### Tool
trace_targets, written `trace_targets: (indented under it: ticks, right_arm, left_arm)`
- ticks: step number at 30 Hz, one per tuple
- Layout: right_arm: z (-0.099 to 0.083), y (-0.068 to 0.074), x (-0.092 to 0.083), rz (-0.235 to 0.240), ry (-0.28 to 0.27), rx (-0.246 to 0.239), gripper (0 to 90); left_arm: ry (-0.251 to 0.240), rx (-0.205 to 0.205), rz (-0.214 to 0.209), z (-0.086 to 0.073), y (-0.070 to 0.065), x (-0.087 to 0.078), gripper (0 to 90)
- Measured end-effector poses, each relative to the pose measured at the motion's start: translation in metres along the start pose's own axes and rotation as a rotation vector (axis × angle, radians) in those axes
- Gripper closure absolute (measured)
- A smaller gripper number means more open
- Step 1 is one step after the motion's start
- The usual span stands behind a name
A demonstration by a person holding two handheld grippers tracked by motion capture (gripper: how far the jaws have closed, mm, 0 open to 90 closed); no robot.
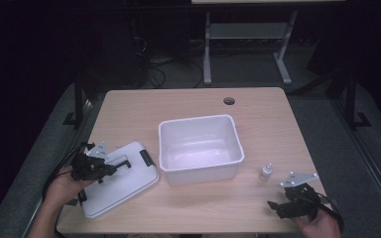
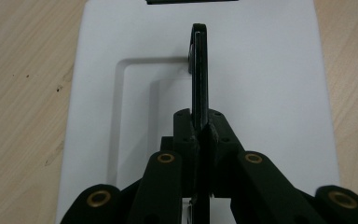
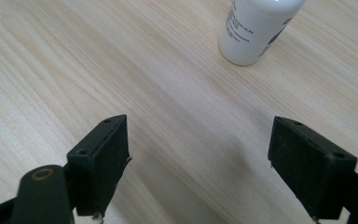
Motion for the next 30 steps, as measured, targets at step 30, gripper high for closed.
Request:
trace_targets:
  ticks: [30]
  right_arm:
    - [0.006, -0.006, -0.015, 0.014, 0.028, -0.011, 17.3]
  left_arm:
    - [-0.133, -0.048, 0.023, 0.002, -0.024, -0.023, 52.2]
Point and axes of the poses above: each handheld gripper's, and its own axes: x roughly forward along the jaws, z roughly out of its top, y roughly to its left, the point moved 7 cm from there along x, roughly forward along the jaws, and after that the axes turned 6 degrees about y, right-handed, at the moved point
